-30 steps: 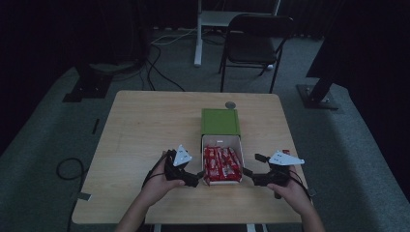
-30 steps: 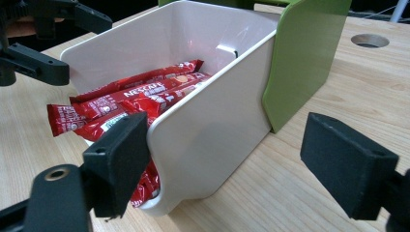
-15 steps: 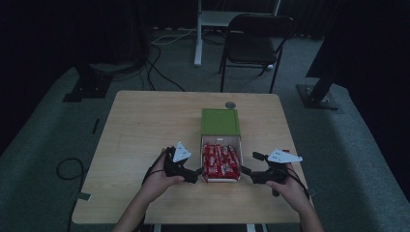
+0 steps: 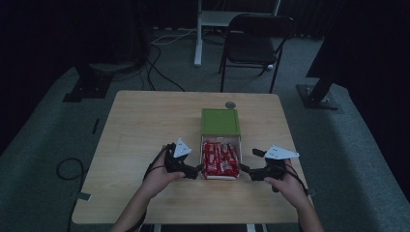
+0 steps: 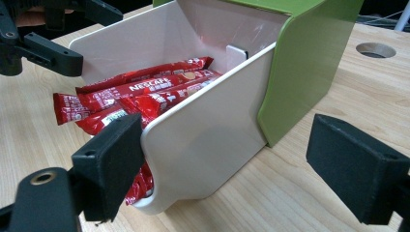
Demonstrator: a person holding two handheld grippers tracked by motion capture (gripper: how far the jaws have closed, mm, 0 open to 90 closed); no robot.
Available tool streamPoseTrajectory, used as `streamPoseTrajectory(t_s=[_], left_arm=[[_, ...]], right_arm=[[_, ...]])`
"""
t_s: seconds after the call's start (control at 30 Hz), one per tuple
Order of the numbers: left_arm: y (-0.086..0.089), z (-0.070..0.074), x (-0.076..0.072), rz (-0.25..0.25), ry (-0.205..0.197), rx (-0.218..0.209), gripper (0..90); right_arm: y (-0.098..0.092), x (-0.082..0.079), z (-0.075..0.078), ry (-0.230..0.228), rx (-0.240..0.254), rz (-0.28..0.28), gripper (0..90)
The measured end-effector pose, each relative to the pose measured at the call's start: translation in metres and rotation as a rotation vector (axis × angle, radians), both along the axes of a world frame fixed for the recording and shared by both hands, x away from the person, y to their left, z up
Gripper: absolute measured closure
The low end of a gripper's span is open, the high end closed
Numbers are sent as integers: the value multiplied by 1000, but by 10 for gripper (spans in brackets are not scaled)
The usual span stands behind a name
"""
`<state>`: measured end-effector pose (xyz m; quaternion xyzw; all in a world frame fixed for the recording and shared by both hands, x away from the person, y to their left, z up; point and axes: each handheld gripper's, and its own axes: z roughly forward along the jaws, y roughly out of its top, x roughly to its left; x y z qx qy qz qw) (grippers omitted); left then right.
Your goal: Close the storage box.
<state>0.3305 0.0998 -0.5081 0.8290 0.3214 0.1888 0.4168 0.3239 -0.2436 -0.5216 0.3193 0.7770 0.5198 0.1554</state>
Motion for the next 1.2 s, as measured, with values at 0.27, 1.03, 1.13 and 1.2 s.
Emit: streamPoseTrajectory(t_s=[0.27, 1.03, 1.13, 1.2], left_arm=[[0, 0, 7, 4, 6, 7, 29], [-2, 3, 26, 43, 11, -6, 29], [-2, 4, 28, 48, 11, -10, 29], [-2, 4, 28, 48, 11, -10, 29]], right_arm=[[1, 5, 0, -1, -4, 2, 125], [3, 26, 5, -17, -11, -26, 138], [3, 29, 6, -19, -6, -35, 134], [3, 30, 6, -20, -8, -37, 134]])
